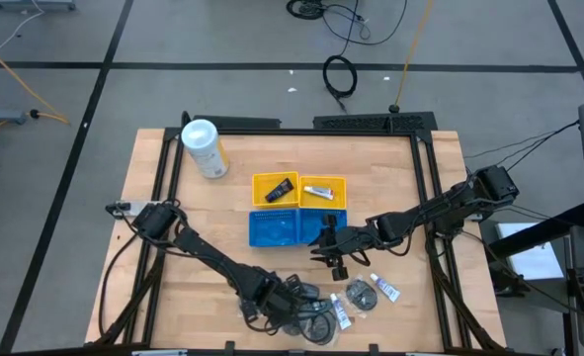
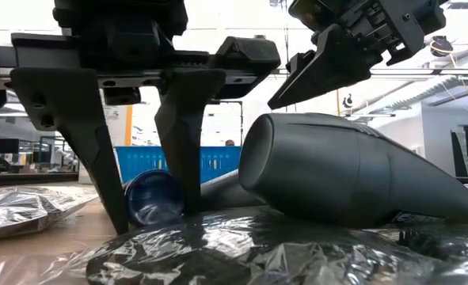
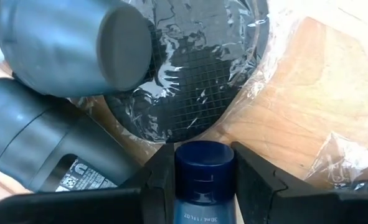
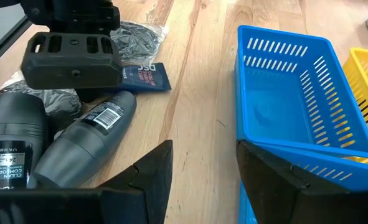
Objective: Pick & Place Travel size toiletries
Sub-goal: Put the shave cream into the left yellow bin, then put the right toothpaste into the right yellow bin
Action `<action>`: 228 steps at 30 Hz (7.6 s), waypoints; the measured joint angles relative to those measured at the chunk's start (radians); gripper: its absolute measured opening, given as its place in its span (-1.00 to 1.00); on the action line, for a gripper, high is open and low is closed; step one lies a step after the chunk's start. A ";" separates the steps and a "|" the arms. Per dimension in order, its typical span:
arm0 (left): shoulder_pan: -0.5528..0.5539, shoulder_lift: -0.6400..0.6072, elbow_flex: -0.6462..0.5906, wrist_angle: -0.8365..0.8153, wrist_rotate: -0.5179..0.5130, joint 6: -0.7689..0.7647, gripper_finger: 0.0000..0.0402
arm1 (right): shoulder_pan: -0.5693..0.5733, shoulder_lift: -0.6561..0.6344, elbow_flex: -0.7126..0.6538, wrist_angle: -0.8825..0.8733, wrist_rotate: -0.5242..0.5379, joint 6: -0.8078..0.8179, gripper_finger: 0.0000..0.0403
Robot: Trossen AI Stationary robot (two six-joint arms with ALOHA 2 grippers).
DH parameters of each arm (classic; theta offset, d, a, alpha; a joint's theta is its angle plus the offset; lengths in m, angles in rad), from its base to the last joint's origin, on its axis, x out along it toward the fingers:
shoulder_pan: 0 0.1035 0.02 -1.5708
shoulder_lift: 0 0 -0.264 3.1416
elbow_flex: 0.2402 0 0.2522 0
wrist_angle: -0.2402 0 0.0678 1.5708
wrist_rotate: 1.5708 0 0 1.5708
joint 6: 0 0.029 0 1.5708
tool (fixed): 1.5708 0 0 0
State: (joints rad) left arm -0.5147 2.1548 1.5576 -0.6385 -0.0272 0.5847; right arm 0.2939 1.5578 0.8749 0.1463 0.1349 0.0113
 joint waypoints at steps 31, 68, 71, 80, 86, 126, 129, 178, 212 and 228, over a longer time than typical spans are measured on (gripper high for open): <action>0.061 -0.318 0.172 -0.341 -0.264 -0.592 -0.46 | 0.000 0.000 0.001 0.000 0.000 0.000 -0.15; 0.601 -0.377 -0.079 -0.135 -0.106 -0.471 -0.46 | 0.000 0.000 0.001 0.006 -0.004 0.000 -0.15; 0.640 -0.377 -0.109 -0.114 -0.097 -0.460 -0.46 | 0.000 0.000 0.001 0.006 -0.004 0.000 -0.15; 0.729 -0.377 -0.178 -0.058 -0.063 -0.457 -0.46 | 0.000 0.000 0.001 0.006 -0.004 0.000 -0.15; 0.747 -0.377 -0.207 -0.001 -0.044 -0.443 -0.46 | 0.000 0.000 0.001 0.006 -0.003 0.000 -0.15; 0.430 -0.428 -0.207 -0.005 -0.107 -0.783 -0.20 | 0.106 -0.171 0.001 -0.422 0.104 0.338 -0.15; 0.373 -0.450 -0.207 0.014 -0.167 -0.818 -0.20 | 0.154 -0.208 0.000 -0.523 0.103 0.459 -0.15; 0.120 -0.457 -0.207 0.311 -0.424 -0.947 -0.20 | 0.387 -0.048 -0.061 -0.740 -0.006 1.114 -0.19; 0.120 -0.457 -0.207 0.314 -0.428 -0.944 -0.20 | 0.372 -0.080 -0.144 -0.655 -0.030 1.140 -0.92; 0.120 -0.457 -0.207 0.314 -0.428 -0.926 -0.20 | 0.341 -0.303 -0.145 -0.682 -0.237 0.753 -0.63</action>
State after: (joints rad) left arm -0.3943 1.6978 1.3502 -0.3241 -0.4553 -0.3416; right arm 0.6347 1.2551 0.7300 -0.5360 -0.1018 0.7647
